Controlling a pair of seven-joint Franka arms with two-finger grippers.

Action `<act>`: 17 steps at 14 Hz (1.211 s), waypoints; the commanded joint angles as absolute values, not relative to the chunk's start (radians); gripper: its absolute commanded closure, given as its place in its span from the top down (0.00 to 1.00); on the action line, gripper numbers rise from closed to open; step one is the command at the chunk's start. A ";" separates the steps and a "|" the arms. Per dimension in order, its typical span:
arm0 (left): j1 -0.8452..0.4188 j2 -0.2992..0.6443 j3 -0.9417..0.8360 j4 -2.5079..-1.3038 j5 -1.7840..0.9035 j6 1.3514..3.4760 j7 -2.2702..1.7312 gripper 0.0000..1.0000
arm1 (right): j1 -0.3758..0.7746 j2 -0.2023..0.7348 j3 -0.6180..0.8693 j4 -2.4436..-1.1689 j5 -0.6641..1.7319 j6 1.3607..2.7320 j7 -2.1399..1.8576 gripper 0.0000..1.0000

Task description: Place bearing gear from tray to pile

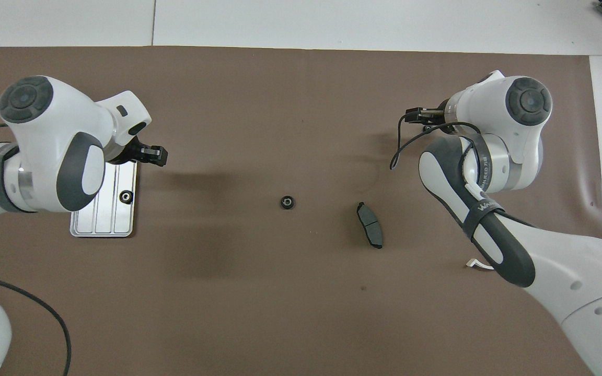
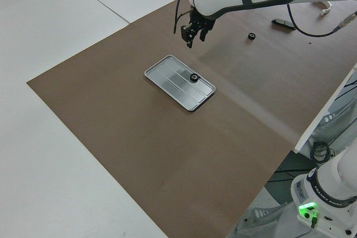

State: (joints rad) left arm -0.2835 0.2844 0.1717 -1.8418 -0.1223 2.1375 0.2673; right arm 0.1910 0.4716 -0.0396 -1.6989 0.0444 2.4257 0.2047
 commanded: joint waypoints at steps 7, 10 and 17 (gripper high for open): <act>-0.201 0.255 0.163 -1.943 -0.123 2.229 1.058 0.74 | 0.498 0.402 -0.041 -1.712 0.041 2.333 0.625 1.00; -0.212 0.238 0.163 -1.985 -0.123 2.237 1.183 0.75 | 0.616 0.443 -0.040 -1.713 -0.036 2.361 0.780 1.00; -0.201 0.227 0.169 -2.000 -0.112 2.177 1.406 0.79 | 0.703 0.502 -0.037 -1.787 -0.110 2.443 0.870 1.00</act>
